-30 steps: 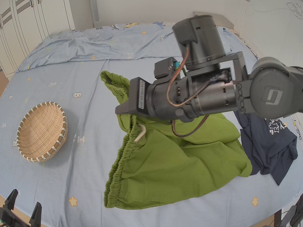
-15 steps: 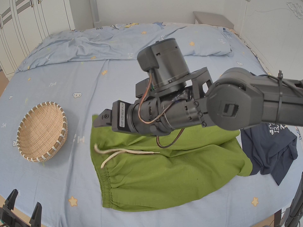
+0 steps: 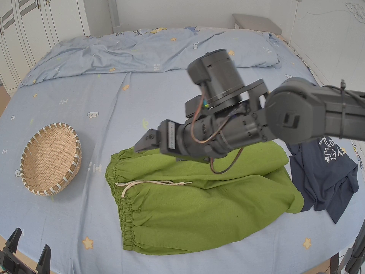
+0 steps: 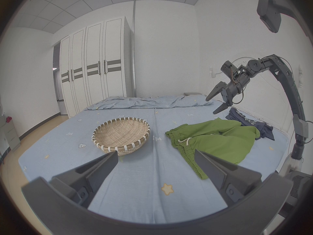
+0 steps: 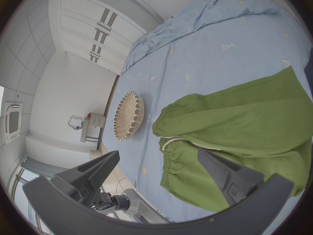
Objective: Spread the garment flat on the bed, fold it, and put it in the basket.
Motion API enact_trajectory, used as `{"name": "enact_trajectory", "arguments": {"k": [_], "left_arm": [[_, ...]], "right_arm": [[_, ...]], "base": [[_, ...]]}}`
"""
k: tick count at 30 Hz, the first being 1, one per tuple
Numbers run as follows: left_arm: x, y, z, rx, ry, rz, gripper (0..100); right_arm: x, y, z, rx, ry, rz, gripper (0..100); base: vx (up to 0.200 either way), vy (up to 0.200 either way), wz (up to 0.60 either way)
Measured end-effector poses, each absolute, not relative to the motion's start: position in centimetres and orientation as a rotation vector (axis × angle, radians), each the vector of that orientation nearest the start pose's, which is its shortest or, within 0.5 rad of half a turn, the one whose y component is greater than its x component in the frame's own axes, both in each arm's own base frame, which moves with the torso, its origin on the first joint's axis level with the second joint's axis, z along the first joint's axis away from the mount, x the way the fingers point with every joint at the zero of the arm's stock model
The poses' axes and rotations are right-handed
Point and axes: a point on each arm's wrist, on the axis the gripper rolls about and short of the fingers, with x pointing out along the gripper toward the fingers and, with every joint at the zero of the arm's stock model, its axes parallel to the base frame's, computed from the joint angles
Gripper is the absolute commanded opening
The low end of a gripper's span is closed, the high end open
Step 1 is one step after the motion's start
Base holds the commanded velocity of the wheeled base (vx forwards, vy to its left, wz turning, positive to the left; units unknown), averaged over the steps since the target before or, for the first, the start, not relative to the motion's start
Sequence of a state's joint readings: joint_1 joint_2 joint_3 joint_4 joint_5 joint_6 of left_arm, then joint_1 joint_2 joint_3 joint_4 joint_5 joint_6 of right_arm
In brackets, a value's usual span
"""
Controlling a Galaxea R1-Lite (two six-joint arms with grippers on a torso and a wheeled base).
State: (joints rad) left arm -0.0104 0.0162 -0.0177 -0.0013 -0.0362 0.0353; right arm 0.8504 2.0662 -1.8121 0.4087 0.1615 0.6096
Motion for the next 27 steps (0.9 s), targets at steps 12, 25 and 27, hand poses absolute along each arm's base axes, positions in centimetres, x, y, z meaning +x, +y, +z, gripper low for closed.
{"name": "enact_trajectory", "arguments": {"k": [12, 25, 27], "left_arm": [[-3.2, -0.2, 14.0, -0.007, -0.067, -0.151, 100], [5.1, -1.4, 16.5, -0.395, 0.405, -0.516, 100], [6.7, -1.7, 16.3, -0.430, 0.466, -0.543, 100]], "right_arm": [[25.2, 22.6, 25.7, 0.382, 0.901, 0.684, 100], [22.2, 14.9, 24.7, 0.410, 0.843, 0.604, 100], [22.1, 14.0, 24.3, 0.414, 0.829, 0.588, 100]], "base": [[0.000, 0.000, 0.00], [0.000, 0.000, 0.00], [0.000, 0.000, 0.00]]}}
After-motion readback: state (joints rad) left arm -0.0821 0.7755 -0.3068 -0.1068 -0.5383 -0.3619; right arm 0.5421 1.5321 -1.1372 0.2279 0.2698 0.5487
